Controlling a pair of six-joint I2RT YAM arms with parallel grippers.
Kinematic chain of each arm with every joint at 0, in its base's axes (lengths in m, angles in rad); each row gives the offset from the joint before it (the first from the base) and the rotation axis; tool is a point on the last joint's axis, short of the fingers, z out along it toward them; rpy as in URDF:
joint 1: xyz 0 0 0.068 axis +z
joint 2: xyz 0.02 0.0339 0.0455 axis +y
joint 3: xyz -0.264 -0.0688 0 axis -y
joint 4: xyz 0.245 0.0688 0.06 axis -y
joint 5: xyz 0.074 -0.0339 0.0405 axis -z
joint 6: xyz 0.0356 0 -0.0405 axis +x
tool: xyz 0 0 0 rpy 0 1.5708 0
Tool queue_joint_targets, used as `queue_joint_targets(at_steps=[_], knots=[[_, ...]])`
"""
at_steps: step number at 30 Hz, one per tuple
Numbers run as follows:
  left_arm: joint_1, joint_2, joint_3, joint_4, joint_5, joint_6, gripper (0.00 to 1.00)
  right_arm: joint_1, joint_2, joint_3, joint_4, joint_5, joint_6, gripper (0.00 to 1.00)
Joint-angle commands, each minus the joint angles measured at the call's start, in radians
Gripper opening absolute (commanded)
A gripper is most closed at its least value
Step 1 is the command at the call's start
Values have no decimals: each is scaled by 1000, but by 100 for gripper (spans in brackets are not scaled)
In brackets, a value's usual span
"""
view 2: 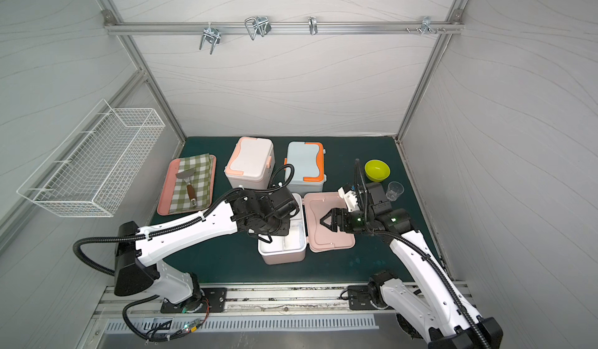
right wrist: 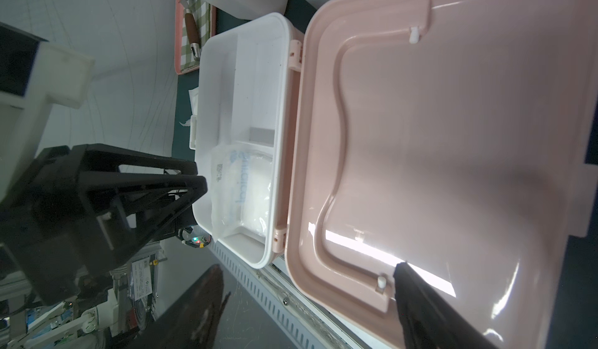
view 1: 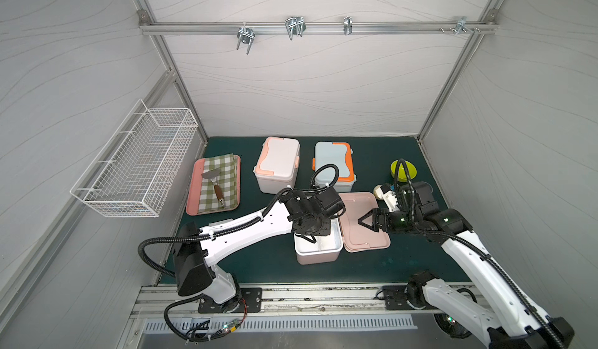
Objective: Open first aid kits and take out gauze
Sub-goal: Pick up the gauze from the first aid kit.
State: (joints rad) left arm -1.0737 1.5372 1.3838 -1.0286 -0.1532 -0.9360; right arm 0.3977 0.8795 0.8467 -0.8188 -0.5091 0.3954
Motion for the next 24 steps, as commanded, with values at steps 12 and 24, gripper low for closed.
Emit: queue_joint_targets(at_steps=[12, 24], knots=[[-5, 33, -26, 16, 11, -45, 14, 44, 35, 2, 40, -74, -32, 85], [-5, -20, 13, 18, -14, -28, 0, 49, 24, 36, 18, -74, -38, 95]])
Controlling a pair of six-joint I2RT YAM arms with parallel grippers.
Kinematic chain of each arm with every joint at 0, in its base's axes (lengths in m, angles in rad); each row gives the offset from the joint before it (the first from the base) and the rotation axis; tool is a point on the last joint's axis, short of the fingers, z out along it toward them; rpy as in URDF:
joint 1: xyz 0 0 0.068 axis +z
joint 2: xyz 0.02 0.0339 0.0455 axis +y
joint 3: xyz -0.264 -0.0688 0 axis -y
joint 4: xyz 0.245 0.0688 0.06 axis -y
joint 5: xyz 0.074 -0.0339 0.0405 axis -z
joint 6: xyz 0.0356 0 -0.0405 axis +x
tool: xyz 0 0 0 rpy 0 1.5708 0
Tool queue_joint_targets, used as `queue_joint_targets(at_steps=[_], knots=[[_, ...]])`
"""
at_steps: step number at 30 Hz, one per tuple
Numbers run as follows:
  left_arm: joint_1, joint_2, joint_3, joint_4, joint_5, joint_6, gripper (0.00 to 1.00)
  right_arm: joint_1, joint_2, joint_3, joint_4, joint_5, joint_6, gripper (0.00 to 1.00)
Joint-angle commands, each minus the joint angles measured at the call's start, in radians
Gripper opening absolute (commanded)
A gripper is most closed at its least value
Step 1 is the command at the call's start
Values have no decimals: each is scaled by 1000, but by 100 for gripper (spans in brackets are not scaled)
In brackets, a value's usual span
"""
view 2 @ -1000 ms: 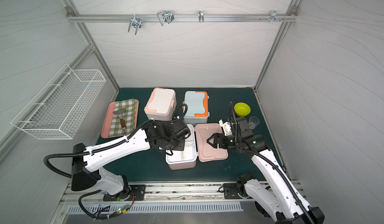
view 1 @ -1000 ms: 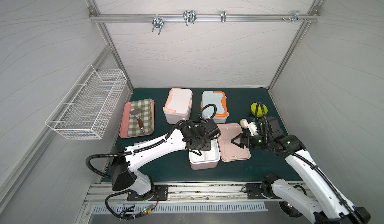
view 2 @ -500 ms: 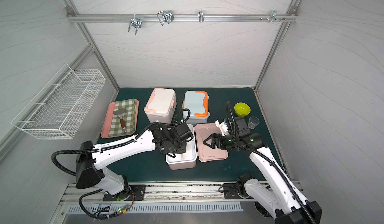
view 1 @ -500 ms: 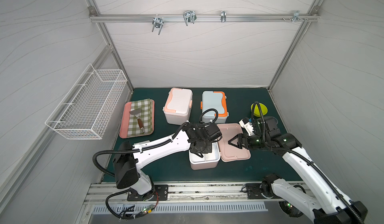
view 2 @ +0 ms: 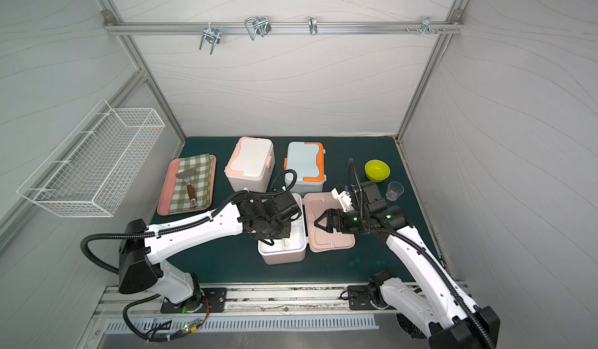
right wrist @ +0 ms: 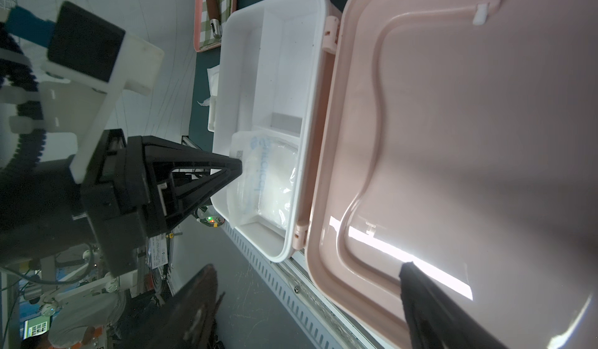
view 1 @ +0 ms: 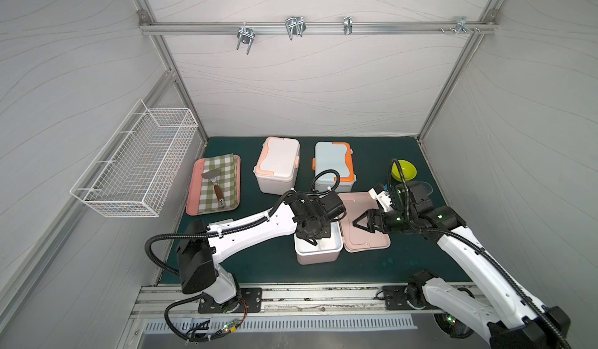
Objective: Open first aid kits and take out gauze
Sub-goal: Pick up the gauze from the first aid kit, then place the gauze at the center of the board.
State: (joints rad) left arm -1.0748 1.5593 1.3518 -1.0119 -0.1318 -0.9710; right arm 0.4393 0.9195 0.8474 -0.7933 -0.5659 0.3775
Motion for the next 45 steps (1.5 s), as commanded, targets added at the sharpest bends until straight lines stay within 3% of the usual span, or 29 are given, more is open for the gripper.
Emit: queue_joint_targets(at_steps=[1, 7, 13, 19, 27, 32, 40, 45], knots=[[-3, -57, 50, 3, -42, 13, 0, 8, -22, 40, -9, -20, -21, 98], [27, -173, 42, 28, -65, 31, 0, 28, -47, 78, -24, -24, -26, 99], [133, -315, -31, 48, -37, 35, 0, 117, -46, 118, -18, 1, -30, 99], [304, -487, -125, 27, -40, 35, 0, 244, -6, 152, -12, 74, -28, 99], [607, -719, -328, -5, -68, 5, 0, 349, 43, 174, 1, 133, -18, 99], [679, -740, -443, 21, -141, -81, 0, 374, 69, 177, 10, 147, -12, 99], [687, -643, -538, 96, -360, -228, 0, 389, 82, 179, 10, 151, -3, 99], [728, -575, -616, 226, -370, -271, 0, 393, 67, 170, 3, 157, -1, 99]])
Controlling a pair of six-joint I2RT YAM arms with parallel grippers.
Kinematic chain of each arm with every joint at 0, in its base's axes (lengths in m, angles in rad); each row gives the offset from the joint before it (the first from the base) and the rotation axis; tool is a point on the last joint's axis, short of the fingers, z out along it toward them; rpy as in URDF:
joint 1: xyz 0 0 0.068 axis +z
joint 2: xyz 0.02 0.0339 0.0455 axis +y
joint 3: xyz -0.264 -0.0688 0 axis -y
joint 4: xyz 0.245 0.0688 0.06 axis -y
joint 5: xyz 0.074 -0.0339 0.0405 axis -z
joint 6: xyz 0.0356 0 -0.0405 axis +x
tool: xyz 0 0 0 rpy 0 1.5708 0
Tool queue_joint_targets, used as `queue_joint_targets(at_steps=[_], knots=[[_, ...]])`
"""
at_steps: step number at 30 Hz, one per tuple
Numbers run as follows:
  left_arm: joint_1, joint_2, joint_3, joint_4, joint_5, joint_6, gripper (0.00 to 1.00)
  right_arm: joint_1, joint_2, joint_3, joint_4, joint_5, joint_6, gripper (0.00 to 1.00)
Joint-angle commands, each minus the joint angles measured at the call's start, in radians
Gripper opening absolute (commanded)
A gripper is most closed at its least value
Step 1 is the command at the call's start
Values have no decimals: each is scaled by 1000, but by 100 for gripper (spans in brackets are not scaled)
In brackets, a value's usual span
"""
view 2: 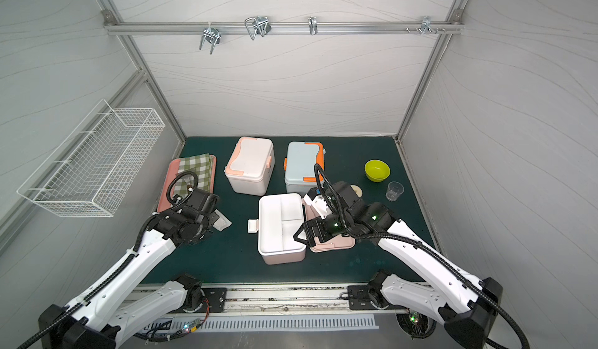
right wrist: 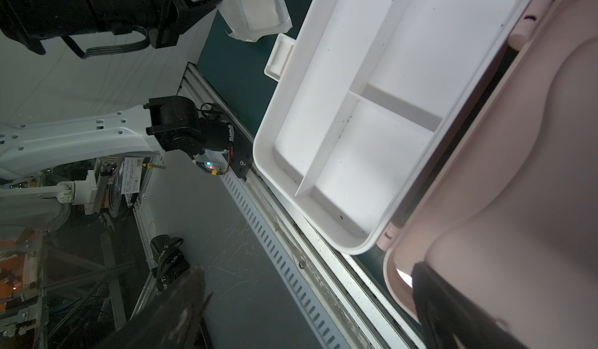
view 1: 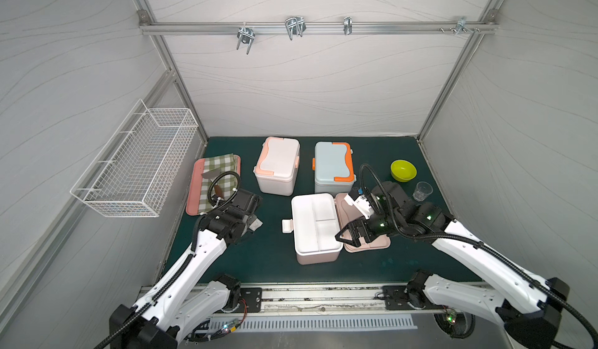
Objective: Open first aid kits and take out gauze
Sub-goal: Place the gauze at the center of the board.
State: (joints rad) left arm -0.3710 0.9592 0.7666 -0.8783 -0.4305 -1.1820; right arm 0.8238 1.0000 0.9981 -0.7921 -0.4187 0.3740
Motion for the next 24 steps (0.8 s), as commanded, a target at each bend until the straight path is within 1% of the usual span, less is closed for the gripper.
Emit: queue_joint_targets(at_steps=[1, 6, 14, 19, 24], knots=[[34, 37, -44, 117, -63, -68, 0, 8, -17, 17, 0, 12, 5, 99], [57, 119, -97, 198, -29, -128, 0, 8, -35, 2, -6, 17, 9, 99], [81, 210, -169, 272, 9, -226, 0, 9, -46, -13, -6, 15, 15, 99], [83, 232, -182, 255, 15, -290, 0, 9, -49, -16, -7, 15, 15, 99], [85, 236, -192, 257, 46, -309, 0, 9, -47, -19, -4, 14, 17, 99]])
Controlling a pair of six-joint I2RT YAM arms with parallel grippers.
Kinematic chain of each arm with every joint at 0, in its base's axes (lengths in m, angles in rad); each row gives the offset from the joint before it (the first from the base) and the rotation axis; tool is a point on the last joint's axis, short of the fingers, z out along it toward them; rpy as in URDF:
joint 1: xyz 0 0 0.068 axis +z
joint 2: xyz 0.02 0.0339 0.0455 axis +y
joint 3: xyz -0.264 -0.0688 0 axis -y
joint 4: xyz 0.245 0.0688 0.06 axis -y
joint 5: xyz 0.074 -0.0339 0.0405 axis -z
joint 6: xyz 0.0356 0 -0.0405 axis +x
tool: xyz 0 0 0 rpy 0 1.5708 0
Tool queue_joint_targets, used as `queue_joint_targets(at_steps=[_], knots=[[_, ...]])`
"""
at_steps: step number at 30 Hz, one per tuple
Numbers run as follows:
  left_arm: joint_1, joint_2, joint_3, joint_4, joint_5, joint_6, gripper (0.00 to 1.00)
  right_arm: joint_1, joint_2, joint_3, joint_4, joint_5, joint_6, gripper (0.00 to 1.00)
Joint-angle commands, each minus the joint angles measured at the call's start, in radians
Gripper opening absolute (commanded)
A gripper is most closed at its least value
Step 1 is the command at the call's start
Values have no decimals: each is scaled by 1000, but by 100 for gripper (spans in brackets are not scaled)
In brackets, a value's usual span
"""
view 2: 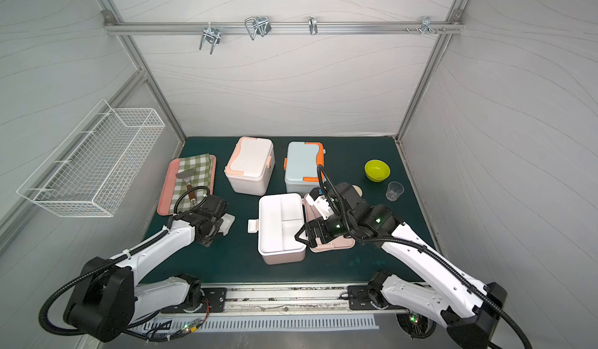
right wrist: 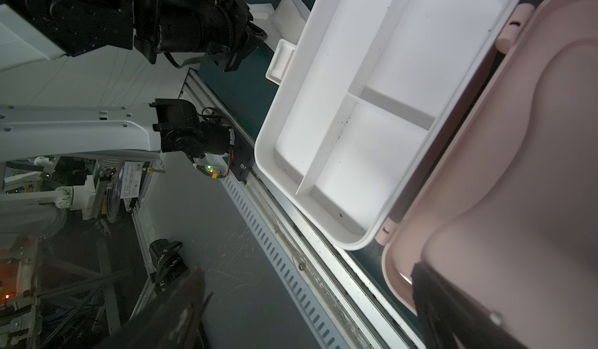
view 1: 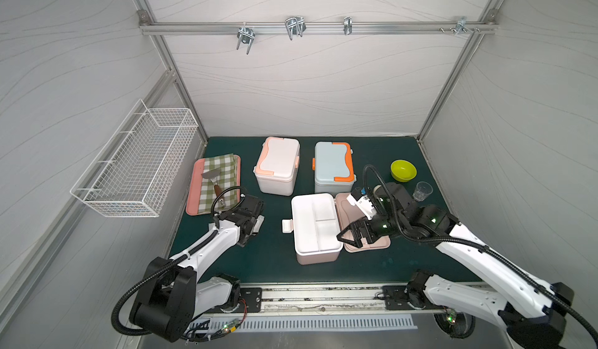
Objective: Open first aid kits and take out gauze
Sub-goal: Place the gauze at the center of the board.
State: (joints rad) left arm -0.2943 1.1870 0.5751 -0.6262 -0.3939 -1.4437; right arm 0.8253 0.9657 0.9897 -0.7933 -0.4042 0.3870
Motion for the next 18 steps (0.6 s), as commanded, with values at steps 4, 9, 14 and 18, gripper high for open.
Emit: queue_joint_targets(at_steps=[4, 9, 14, 18], knots=[[9, -5, 9, -36, 47, -58, 20, 8, -10, -7, -5, 4, 5, 99], [8, -112, 28, -107, 76, -20, 53, 8, -18, 11, -24, 49, 3, 99], [9, -270, 110, -211, 124, 120, 81, 8, -45, 52, -65, 160, 8, 99], [9, -376, 222, -264, 202, 294, 90, 7, -76, 87, -101, 283, 24, 99]])
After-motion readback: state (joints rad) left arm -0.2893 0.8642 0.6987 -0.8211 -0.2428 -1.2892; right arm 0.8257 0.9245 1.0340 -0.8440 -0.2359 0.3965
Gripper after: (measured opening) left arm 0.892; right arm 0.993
